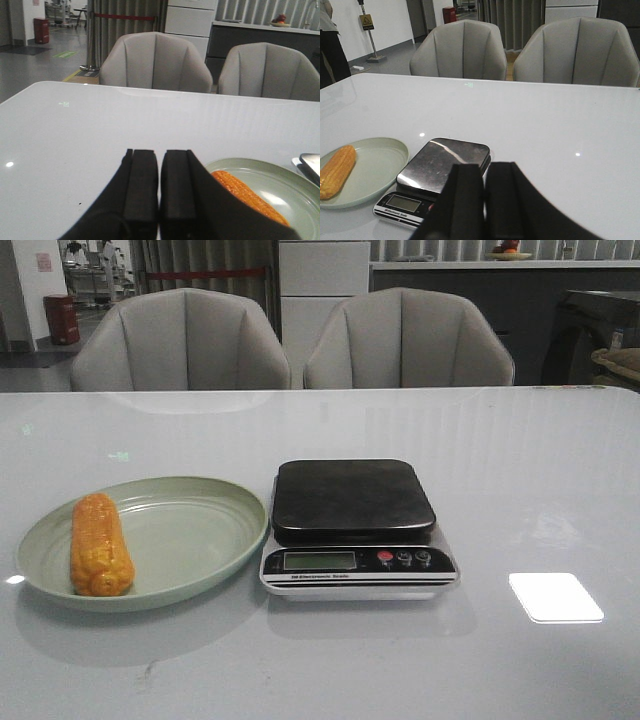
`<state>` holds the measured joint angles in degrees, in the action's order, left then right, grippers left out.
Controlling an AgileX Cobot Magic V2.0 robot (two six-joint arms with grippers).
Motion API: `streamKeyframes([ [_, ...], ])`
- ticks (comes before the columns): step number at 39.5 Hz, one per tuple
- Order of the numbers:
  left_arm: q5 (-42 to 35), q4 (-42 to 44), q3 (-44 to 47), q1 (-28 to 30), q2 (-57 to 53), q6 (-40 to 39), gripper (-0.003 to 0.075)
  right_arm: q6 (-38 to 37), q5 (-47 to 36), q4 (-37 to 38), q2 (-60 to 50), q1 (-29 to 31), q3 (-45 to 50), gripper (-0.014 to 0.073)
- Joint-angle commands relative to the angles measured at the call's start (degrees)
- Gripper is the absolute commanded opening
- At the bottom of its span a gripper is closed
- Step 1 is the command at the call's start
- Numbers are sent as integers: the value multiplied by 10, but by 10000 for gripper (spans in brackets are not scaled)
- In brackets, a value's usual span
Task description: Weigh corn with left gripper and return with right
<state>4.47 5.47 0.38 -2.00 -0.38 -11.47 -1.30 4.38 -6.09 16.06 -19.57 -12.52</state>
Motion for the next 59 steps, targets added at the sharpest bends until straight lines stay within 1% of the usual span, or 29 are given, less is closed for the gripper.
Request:
streamKeyframes([
  [1,-48,-8,18,-22,-12,35,124,5,-44,1,4,1,-16,168],
  [3,-48,-8,18,-24,-12,48,124,5,-44,1,4,1,-16,168],
  [8,-51,-11,18,-22,-12,48,124,5,-44,1,4,1,-16,168],
  [13,-69,-15,18,-13,-12,47,124,5,-44,1,4,1,-16,168],
  [18,-66,-15,18,-5,-12,47,124,5,-44,1,4,1,-16,168],
  [52,-65,-15,18,-5,-12,47,124,5,-44,1,4,1,-16,168],
  [59,-65,-15,18,-5,-12,47,124,5,-54,1,4,6,6,168],
])
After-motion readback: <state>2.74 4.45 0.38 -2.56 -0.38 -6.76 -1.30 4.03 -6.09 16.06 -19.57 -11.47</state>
